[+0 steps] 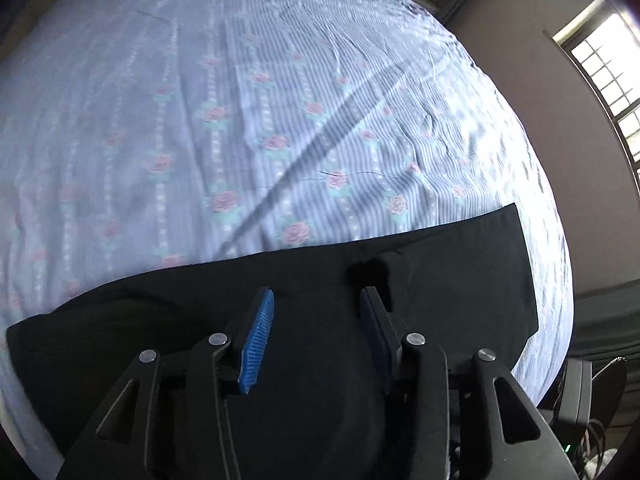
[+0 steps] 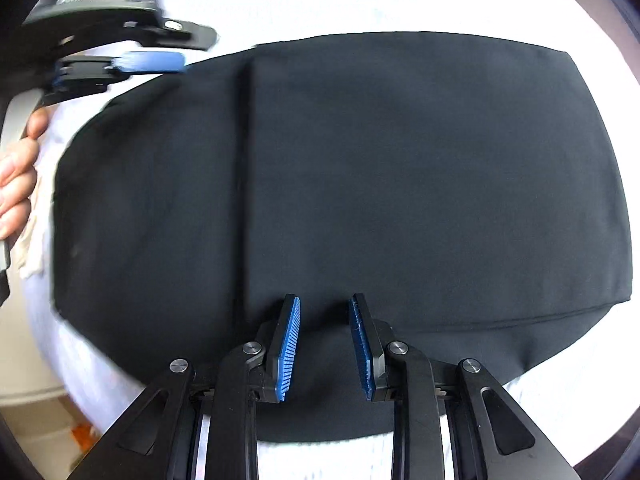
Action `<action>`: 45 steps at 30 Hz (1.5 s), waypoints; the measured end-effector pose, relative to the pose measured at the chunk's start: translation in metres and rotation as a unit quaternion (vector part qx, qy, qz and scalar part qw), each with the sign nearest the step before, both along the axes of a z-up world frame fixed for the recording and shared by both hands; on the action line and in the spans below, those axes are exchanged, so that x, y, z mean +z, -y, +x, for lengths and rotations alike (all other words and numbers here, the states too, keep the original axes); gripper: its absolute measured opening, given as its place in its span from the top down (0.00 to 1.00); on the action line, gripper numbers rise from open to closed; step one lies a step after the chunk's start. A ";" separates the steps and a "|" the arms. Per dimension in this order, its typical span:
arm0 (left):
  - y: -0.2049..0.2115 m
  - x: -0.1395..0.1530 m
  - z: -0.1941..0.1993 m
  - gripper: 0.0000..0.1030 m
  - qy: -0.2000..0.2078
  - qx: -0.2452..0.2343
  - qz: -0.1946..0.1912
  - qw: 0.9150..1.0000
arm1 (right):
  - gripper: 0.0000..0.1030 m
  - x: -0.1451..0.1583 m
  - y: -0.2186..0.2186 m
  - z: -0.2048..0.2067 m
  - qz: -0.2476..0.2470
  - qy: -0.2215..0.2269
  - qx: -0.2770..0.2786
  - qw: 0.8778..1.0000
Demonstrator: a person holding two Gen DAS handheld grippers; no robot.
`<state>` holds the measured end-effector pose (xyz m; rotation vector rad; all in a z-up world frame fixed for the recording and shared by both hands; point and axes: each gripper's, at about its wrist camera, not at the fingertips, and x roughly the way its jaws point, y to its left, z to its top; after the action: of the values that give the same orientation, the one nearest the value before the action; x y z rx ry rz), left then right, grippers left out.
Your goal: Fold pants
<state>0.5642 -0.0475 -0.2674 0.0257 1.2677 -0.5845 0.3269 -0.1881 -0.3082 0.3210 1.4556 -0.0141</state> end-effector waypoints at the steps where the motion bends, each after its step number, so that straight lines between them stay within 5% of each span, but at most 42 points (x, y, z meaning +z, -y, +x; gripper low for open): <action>1: -0.021 0.011 -0.009 0.50 0.012 0.006 0.001 1.000 | 0.73 0.004 -0.002 -0.003 0.012 -0.001 0.000 1.000; 3: -0.061 0.028 -0.027 0.42 0.034 0.023 0.006 0.999 | 0.67 0.019 -0.006 -0.010 0.011 0.008 -0.013 1.000; 5: -0.102 0.038 -0.045 0.34 0.048 0.040 0.012 0.998 | 0.49 0.040 -0.011 -0.016 0.007 0.027 -0.022 0.999; 8: -0.158 0.043 -0.072 0.29 0.045 0.070 0.012 0.996 | 0.40 0.071 -0.022 -0.017 -0.001 0.050 -0.034 0.998; 12: -0.218 0.030 -0.099 0.29 0.008 0.121 -0.023 0.992 | 0.36 0.103 -0.026 -0.007 -0.004 0.073 -0.034 0.997; 18: -0.286 -0.002 -0.111 0.29 -0.042 0.150 -0.105 0.982 | 0.36 0.121 -0.088 0.010 -0.009 0.077 0.016 0.997; 28: -0.327 -0.059 -0.060 0.48 -0.077 0.124 -0.151 0.978 | 0.36 0.108 -0.189 0.031 -0.035 0.051 0.111 0.992; 36: -0.329 -0.105 -0.023 0.58 -0.121 0.137 -0.221 0.958 | 0.36 0.097 -0.215 0.054 -0.057 0.031 0.129 0.990; 45: -0.330 -0.134 -0.007 0.60 -0.148 0.084 -0.260 0.951 | 0.36 0.076 -0.226 0.059 -0.042 0.008 0.120 0.992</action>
<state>0.5576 0.2827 -0.4015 -0.6234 1.3518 -0.7782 0.3862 0.0374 -0.2321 0.0769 1.4661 0.1204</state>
